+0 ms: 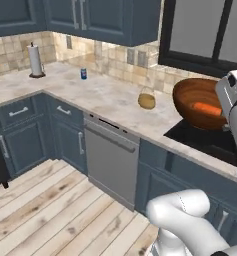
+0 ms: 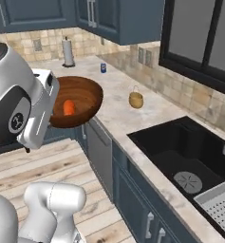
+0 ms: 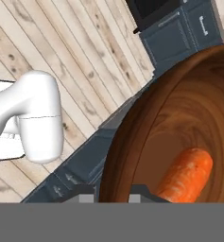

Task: Pick the carrot from the sink and place it in the bowl. Then pick the bowl and place it in the microwave. Then close the microwave door and press the start button.

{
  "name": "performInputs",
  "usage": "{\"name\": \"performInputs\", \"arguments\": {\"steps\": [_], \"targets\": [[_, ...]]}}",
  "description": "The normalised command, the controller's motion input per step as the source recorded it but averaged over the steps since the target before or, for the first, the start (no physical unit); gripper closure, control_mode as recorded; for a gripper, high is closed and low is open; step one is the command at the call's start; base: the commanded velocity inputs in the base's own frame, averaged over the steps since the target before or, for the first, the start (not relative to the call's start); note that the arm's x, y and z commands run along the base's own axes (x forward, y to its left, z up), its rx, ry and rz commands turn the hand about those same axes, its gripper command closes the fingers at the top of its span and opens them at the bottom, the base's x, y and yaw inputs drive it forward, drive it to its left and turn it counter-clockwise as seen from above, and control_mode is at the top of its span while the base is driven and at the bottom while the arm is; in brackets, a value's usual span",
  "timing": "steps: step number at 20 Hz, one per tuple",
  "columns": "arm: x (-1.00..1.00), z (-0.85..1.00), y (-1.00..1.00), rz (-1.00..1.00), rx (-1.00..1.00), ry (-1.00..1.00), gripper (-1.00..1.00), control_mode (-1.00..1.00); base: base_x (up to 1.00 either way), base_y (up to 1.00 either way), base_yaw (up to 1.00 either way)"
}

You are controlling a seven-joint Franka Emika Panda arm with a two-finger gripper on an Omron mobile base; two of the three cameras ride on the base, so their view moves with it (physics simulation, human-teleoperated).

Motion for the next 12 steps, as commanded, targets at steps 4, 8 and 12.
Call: {"name": "performInputs", "arguments": {"steps": [4, 8, 12], "targets": [[0.00, 0.00, 0.00, 0.00, 0.00, 0.00, 1.00, 1.00, 0.00, 0.00, 0.57], [0.00, 0.00, 0.00, 0.00, 0.00, 0.00, 1.00, 1.00, 0.00, 0.02, 0.53], [0.00, 0.00, 0.00, 0.00, 0.00, 0.00, 1.00, 1.00, 0.35, 0.28, 0.41]]}}
